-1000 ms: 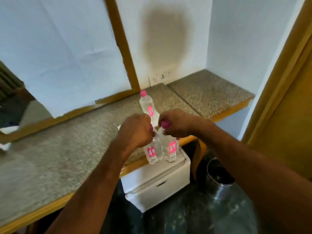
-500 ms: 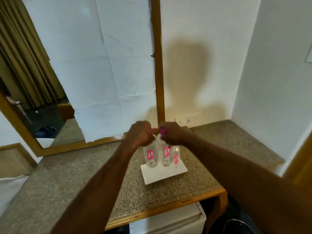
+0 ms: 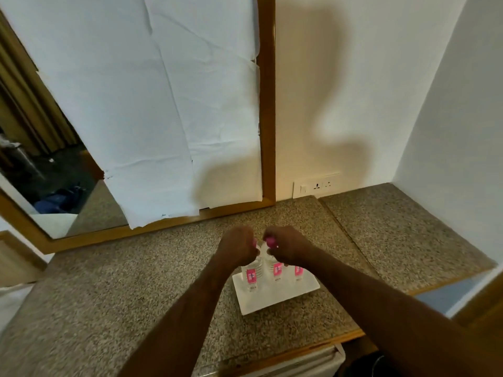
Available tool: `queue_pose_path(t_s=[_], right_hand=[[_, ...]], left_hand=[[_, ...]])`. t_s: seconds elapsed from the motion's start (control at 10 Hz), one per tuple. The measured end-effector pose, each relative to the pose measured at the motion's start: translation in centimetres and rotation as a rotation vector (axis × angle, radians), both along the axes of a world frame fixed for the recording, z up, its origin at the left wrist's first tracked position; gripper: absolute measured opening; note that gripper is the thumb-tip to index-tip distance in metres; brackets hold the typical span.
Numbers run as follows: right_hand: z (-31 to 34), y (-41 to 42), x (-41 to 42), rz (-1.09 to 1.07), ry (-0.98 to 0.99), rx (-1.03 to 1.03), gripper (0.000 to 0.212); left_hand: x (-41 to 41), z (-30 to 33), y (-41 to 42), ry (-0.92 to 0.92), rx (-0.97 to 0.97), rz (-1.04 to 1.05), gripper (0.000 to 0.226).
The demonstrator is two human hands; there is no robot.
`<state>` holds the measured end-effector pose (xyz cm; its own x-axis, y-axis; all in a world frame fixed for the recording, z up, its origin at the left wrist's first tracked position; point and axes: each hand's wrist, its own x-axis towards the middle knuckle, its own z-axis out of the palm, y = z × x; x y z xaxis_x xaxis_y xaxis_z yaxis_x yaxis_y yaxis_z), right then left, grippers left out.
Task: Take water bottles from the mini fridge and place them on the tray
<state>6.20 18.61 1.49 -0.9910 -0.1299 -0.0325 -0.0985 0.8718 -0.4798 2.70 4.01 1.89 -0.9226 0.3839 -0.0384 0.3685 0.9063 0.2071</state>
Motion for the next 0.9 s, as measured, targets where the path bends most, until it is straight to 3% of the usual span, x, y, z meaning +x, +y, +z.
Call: queue_pose_path(t_s=[0.3,0.6,0.8,0.9], right_hand=[[-1.2,0.5,-1.4,0.076,0.027,0.076,0.032],[-1.8,0.2,-1.2,0.110,0.075,0.182,0.016],[0.5,0.6,-1.9,0.214,0.091,0.158,0.018],[2.0,1.1,-2.4,0.239,0.077,0.125,0.015]], left_hand=[[-0.6,-0.8,-0.1,-0.040,0.015,0.031,0.028],[0.0,-0.4,0.3,-0.042,-0.025,0.056,0.028],[-0.2,0.9,1.2,-0.062,-0.108,0.029,0.047],[-0.7,2.1,1.6,-0.070,-0.098,0.043,0.041]])
